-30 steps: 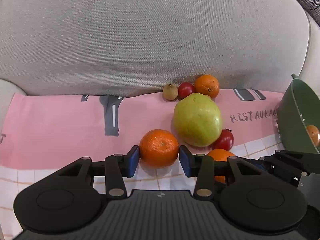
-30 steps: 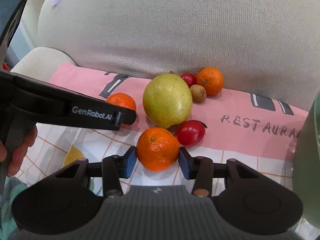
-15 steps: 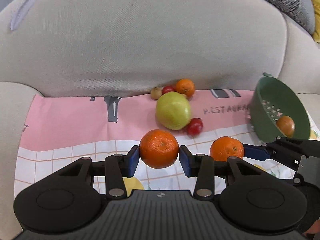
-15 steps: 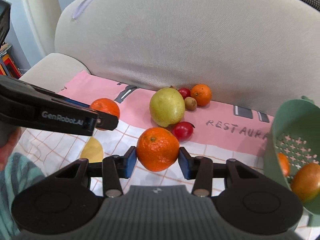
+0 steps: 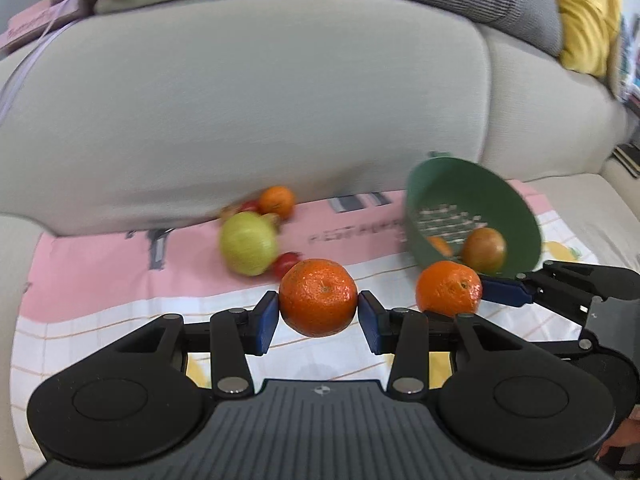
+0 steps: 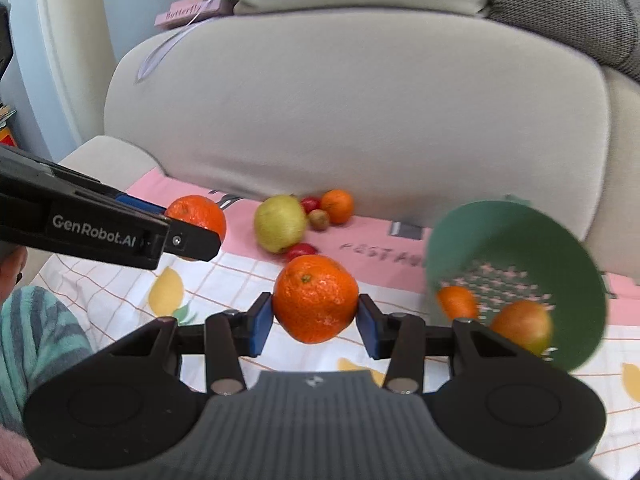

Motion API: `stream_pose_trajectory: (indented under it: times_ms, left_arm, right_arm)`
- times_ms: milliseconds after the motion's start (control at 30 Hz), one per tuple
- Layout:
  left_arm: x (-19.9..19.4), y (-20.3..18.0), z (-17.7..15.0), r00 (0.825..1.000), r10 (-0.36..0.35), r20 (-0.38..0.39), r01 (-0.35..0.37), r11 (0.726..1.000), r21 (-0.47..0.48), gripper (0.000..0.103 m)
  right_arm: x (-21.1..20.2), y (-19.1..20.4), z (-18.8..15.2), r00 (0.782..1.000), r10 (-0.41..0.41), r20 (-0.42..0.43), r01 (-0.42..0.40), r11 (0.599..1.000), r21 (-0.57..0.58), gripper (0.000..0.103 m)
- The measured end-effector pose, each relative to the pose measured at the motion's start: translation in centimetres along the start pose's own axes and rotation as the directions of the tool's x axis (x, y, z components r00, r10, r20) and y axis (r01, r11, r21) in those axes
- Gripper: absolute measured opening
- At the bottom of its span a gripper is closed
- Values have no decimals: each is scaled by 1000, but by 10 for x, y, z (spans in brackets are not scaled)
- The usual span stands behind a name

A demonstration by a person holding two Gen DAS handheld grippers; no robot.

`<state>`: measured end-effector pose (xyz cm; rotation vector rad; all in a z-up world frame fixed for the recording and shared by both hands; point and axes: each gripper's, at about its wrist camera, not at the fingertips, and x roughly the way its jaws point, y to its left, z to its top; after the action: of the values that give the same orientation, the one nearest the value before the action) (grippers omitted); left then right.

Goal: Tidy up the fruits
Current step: 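Carry both tangerines over the green colander with both tools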

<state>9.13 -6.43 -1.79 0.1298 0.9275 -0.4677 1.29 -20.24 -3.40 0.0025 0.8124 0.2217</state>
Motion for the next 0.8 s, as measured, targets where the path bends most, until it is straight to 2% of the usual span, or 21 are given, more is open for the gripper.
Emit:
stream_pose_trajectory:
  times_ms: [200, 400, 800]
  left_arm:
    - [5, -37, 10, 999, -42, 12, 41, 997, 64, 49]
    - [22, -60, 21, 996, -84, 9, 83, 993, 86, 48]
    - [73, -85, 53, 985, -166, -36, 169, 980, 101, 48]
  right_arm:
    - [-19, -32, -4, 999, -40, 22, 40, 999, 2, 43]
    - [-25, -61, -3, 997, -71, 13, 71, 997, -28, 43]
    - [2, -116, 15, 990, -126, -63, 120, 989, -86, 43]
